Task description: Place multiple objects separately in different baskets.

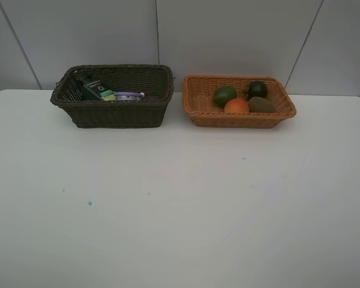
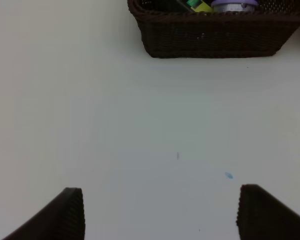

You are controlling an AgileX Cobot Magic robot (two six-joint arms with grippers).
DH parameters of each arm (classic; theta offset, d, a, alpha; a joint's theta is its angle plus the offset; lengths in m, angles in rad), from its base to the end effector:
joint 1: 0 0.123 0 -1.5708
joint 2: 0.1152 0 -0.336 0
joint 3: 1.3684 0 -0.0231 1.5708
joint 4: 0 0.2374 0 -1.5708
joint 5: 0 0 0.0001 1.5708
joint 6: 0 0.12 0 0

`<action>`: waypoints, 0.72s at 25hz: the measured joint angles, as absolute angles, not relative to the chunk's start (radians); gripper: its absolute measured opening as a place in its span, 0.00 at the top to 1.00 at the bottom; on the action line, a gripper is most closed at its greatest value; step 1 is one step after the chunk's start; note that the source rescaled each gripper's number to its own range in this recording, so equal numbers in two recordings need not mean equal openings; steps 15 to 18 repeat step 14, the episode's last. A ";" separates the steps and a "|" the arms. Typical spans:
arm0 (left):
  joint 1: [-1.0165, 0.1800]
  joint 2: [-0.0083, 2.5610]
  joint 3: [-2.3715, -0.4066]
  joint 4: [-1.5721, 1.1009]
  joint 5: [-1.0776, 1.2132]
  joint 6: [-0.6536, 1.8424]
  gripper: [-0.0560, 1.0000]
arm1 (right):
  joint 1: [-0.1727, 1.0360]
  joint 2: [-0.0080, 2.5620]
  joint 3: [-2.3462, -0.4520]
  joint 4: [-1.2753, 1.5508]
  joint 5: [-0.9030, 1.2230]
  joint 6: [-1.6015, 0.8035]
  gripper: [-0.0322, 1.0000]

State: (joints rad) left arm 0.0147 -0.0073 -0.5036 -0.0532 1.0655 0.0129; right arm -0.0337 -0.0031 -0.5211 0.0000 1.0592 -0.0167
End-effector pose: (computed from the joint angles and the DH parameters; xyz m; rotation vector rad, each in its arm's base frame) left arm -0.0438 -0.0062 0.2579 0.0011 2.0374 -0.0463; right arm -0.0446 0.0015 0.2637 0.0172 2.0187 -0.0320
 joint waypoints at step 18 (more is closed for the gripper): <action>0.015 -0.007 -0.504 -0.053 1.065 0.013 0.20 | -0.034 -0.003 -0.521 0.000 1.059 -0.017 0.06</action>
